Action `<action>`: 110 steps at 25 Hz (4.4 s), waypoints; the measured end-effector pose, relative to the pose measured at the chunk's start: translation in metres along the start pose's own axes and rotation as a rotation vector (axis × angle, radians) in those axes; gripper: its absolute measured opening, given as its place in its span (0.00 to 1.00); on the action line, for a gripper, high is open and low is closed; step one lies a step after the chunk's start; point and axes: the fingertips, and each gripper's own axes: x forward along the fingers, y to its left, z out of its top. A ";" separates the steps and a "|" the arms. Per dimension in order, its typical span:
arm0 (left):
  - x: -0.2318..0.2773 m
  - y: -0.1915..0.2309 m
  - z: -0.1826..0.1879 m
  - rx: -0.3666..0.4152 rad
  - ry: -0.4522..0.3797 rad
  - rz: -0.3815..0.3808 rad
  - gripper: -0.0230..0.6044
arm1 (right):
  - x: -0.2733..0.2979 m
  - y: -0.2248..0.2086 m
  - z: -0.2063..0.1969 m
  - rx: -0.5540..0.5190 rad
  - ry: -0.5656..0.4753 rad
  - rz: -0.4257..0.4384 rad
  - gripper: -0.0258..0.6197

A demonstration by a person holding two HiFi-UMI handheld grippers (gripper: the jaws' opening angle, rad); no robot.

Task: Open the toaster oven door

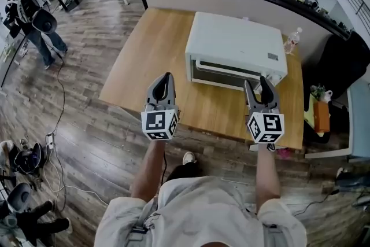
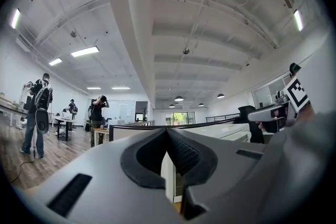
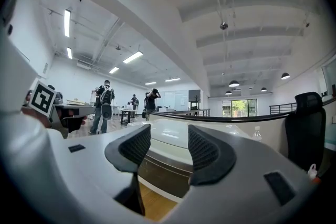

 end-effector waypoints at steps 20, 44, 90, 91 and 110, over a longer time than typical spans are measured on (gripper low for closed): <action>0.005 0.014 -0.013 -0.025 0.013 0.014 0.05 | 0.045 0.041 -0.039 -0.438 0.308 0.194 0.42; 0.010 0.019 -0.030 -0.044 0.045 0.011 0.05 | 0.074 0.021 -0.108 -1.165 0.734 0.278 0.33; -0.039 -0.012 -0.020 -0.023 0.038 0.040 0.05 | 0.021 0.047 -0.123 -1.155 0.696 0.348 0.21; -0.041 -0.014 -0.020 -0.021 0.039 0.041 0.05 | 0.019 0.048 -0.124 -1.156 0.694 0.351 0.21; -0.052 -0.028 -0.023 -0.006 0.060 0.042 0.05 | -0.011 0.070 -0.154 -1.098 0.699 0.439 0.19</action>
